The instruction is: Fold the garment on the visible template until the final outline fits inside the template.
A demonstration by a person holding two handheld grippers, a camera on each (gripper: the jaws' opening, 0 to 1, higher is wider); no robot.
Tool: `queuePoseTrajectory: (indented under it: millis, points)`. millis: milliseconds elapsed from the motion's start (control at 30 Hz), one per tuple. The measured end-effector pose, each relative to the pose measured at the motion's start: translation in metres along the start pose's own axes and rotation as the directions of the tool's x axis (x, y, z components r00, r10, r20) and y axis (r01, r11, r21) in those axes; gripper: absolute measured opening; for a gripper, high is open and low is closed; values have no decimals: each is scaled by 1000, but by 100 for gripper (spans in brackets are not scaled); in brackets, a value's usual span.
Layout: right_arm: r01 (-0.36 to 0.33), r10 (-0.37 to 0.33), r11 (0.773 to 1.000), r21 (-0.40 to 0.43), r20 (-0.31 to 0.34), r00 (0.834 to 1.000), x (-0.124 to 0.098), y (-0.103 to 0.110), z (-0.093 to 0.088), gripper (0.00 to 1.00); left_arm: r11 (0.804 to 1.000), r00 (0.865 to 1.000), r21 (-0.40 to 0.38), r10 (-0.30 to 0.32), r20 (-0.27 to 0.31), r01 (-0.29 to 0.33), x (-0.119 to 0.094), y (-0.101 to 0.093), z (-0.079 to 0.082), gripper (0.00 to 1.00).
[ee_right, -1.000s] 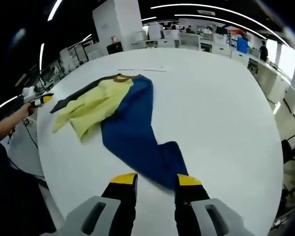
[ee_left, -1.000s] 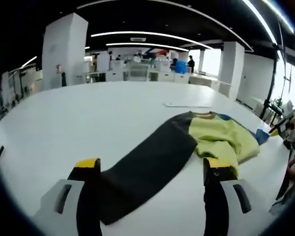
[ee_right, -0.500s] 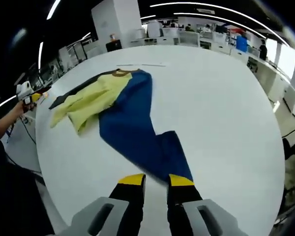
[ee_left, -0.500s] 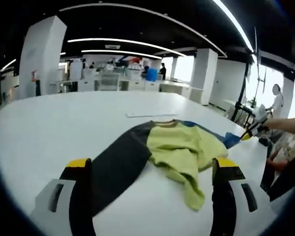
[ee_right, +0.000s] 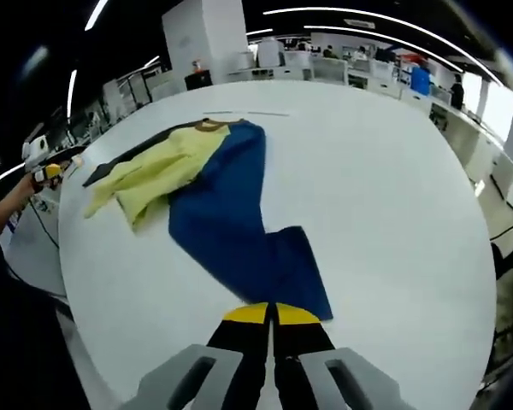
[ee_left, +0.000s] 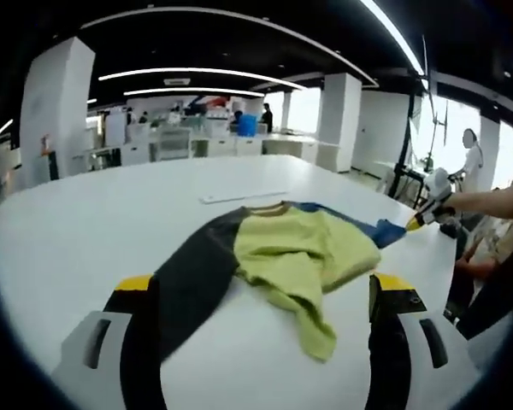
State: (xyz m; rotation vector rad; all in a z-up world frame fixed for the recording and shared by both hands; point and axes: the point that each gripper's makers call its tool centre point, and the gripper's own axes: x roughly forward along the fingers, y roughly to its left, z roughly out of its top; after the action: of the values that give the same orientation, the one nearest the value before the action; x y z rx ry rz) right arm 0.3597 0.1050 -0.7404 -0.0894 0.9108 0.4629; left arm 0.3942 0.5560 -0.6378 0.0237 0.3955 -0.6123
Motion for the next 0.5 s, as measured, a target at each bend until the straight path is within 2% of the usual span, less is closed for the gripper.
queuePoseTrajectory:
  millis: [200, 300, 400, 467, 500]
  points:
    - [-74, 73, 994, 83, 24, 997, -26, 24, 16, 0, 999, 1000, 37, -12, -16, 12, -1, -6, -2, 99]
    - [-134, 123, 979, 150, 81, 989, -40, 35, 37, 0, 999, 1000, 38, -19, -15, 19, -2, -9, -2, 99]
    - [-137, 114, 967, 216, 114, 987, -45, 28, 52, 0, 999, 1000, 36, -23, -15, 24, -1, -10, -2, 99]
    - [-96, 69, 959, 265, 110, 992, -40, 11, 56, 0, 999, 999, 37, -24, -25, 25, 0, -10, -4, 98]
    - [-70, 46, 963, 262, 96, 994, -35, 2, 55, 0, 999, 999, 38, -28, -26, 29, 1, -11, -5, 98]
